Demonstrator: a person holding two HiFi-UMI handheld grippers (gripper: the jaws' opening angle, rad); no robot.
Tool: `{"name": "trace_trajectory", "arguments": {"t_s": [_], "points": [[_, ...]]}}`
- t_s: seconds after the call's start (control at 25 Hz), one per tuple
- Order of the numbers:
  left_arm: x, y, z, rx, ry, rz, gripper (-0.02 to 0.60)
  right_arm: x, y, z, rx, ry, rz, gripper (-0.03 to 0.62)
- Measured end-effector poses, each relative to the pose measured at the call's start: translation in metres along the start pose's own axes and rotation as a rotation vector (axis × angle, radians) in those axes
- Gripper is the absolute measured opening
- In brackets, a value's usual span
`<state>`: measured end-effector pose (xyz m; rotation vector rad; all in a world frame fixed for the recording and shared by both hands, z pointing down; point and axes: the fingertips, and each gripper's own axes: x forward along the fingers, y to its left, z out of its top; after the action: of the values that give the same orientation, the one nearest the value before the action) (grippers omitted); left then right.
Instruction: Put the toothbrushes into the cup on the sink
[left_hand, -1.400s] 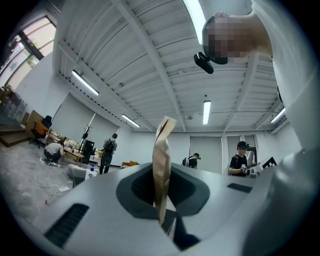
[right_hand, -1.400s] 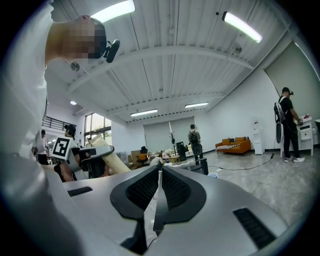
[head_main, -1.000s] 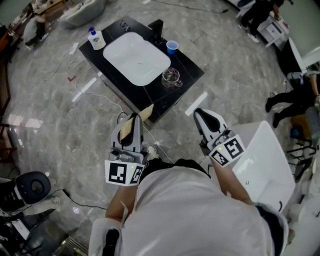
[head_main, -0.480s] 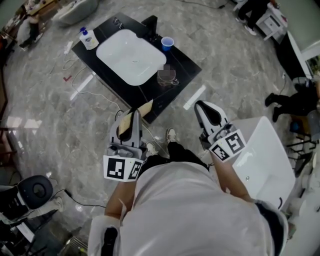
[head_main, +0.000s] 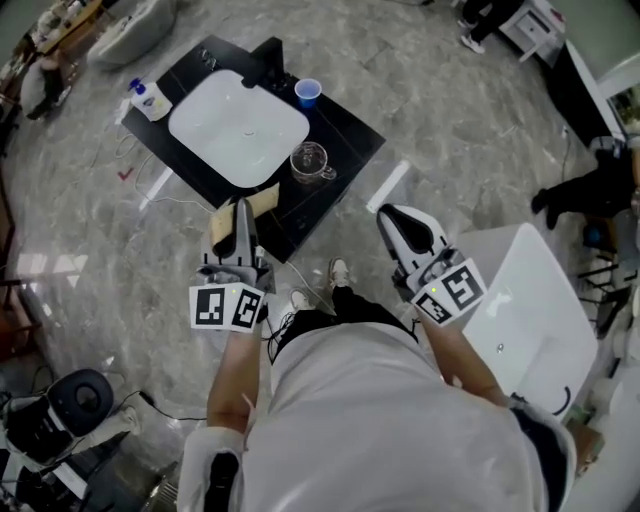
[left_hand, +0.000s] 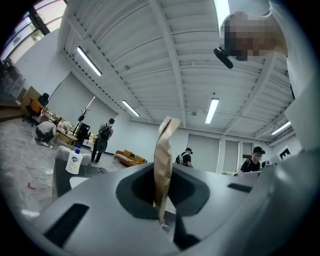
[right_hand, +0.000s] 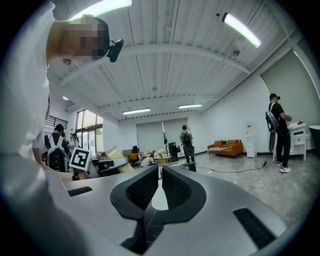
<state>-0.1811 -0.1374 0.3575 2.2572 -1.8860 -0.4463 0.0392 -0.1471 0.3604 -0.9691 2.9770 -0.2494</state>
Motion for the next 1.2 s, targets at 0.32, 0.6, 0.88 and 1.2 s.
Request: {"name": "trace_trajectory", "arguments": {"t_s": [0.32, 0.6, 0.88, 1.2], "points": [[0.047, 0.020, -0.041, -0.090, 0.052, 0.002, 0.011, -0.009, -0.018, -0.021, 0.043, 0.061, -0.022, 0.048], [0.078, 0.037, -0.075, -0.159, 0.074, 0.010, 0.011, -0.014, -0.031, -0.037, 0.069, 0.098, -0.045, 0.048], [0.105, 0.048, -0.103, -0.196, 0.093, -0.003, 0.011, -0.020, -0.043, -0.053, 0.094, 0.131, -0.074, 0.048], [0.124, 0.063, -0.128, -0.229, 0.113, 0.015, 0.012, -0.020, -0.053, -0.058, 0.101, 0.149, -0.088, 0.048]]}}
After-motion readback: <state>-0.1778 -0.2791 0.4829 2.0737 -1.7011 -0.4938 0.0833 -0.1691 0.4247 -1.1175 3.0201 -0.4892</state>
